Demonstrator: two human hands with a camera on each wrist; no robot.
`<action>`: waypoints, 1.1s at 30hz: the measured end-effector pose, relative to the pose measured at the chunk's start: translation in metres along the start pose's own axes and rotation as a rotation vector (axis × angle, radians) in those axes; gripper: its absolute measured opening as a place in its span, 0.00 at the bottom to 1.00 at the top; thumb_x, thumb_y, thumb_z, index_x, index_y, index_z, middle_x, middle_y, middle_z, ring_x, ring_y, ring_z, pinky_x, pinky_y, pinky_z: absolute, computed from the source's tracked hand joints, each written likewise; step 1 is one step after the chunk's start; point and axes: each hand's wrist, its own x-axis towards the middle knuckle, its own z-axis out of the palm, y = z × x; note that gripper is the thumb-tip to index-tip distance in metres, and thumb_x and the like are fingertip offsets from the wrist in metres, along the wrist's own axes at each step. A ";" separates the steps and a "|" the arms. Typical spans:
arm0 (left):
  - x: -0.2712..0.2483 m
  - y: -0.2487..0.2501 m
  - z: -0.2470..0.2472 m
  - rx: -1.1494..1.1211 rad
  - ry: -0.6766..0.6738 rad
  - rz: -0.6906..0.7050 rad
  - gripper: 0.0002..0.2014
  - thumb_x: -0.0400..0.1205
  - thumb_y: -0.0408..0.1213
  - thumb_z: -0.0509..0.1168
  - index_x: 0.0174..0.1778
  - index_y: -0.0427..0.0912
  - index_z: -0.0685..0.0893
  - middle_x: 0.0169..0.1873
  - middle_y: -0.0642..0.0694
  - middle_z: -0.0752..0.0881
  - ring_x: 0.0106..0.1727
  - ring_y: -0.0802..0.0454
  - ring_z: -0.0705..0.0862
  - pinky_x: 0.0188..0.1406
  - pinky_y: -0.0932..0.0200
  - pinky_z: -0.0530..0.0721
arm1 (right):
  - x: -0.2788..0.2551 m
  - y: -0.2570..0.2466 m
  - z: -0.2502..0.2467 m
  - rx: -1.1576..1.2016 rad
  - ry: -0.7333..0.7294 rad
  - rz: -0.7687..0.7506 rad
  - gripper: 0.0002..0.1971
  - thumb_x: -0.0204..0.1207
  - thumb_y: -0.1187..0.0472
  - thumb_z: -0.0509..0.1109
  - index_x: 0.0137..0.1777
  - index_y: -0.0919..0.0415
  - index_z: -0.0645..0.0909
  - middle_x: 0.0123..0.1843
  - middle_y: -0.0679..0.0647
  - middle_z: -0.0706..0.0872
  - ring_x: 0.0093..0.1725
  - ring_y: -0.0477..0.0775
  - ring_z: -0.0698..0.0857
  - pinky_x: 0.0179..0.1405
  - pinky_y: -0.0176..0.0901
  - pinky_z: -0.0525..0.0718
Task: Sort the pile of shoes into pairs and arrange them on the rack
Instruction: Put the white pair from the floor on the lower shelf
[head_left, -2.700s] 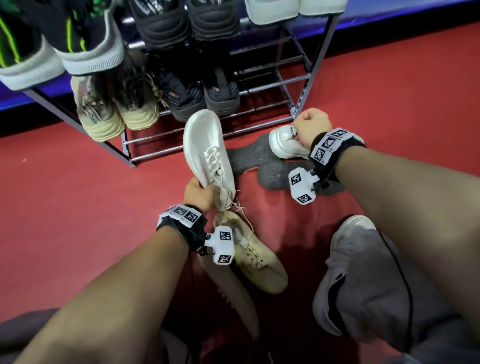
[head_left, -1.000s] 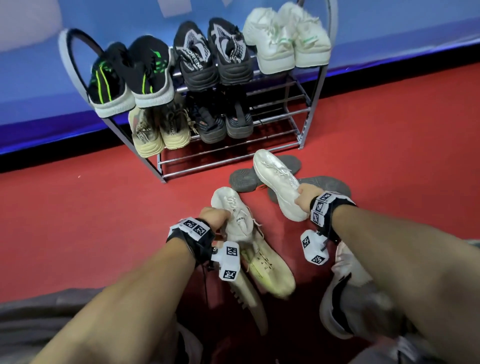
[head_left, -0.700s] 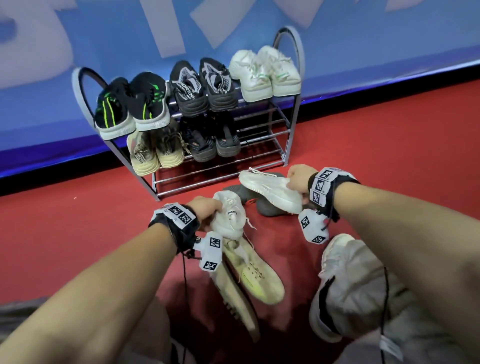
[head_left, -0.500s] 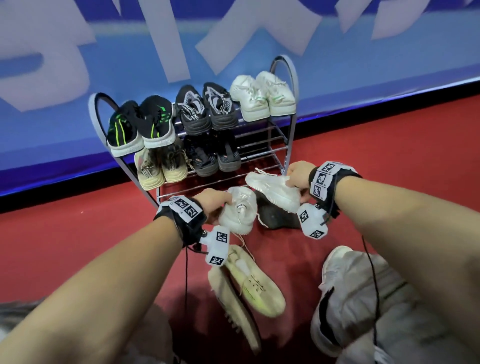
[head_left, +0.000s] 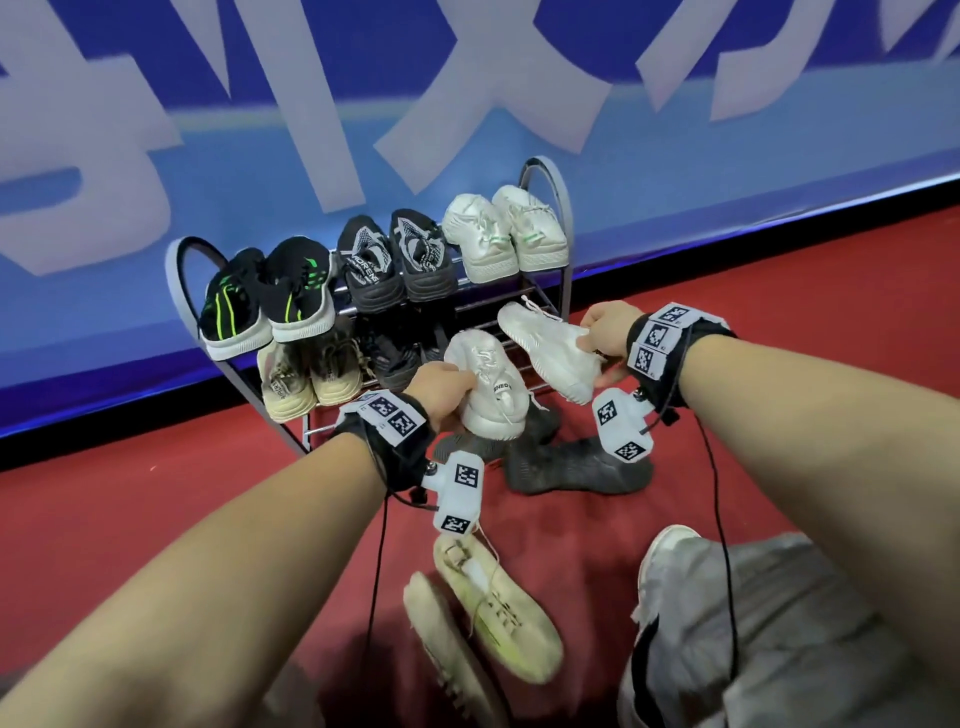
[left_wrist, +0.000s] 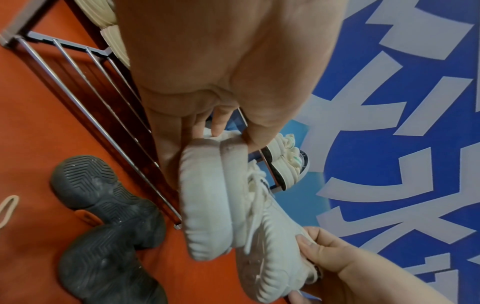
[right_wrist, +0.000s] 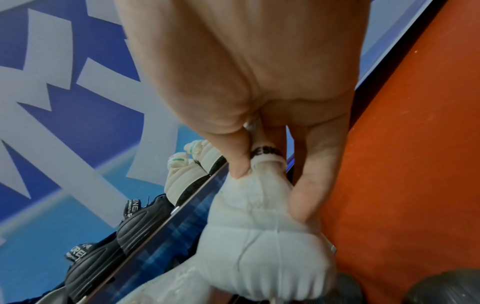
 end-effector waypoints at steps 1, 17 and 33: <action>0.003 0.000 0.001 -0.008 -0.002 0.011 0.11 0.78 0.27 0.64 0.31 0.42 0.73 0.22 0.45 0.72 0.18 0.51 0.73 0.22 0.63 0.74 | 0.001 0.001 0.002 0.074 0.008 0.019 0.05 0.81 0.68 0.67 0.46 0.58 0.77 0.48 0.60 0.82 0.38 0.60 0.85 0.25 0.58 0.90; 0.130 -0.019 0.032 -0.077 0.117 0.059 0.24 0.68 0.35 0.59 0.61 0.34 0.82 0.54 0.33 0.89 0.53 0.32 0.89 0.50 0.41 0.89 | 0.108 0.018 0.029 0.280 0.206 -0.047 0.10 0.77 0.67 0.65 0.38 0.51 0.77 0.46 0.59 0.83 0.34 0.57 0.87 0.27 0.56 0.91; 0.205 0.010 0.059 0.034 0.365 0.080 0.21 0.83 0.32 0.60 0.74 0.41 0.77 0.61 0.39 0.86 0.60 0.41 0.85 0.65 0.43 0.83 | 0.167 0.005 0.051 -0.261 0.303 -0.284 0.24 0.76 0.73 0.60 0.71 0.58 0.78 0.64 0.63 0.83 0.62 0.65 0.82 0.51 0.45 0.77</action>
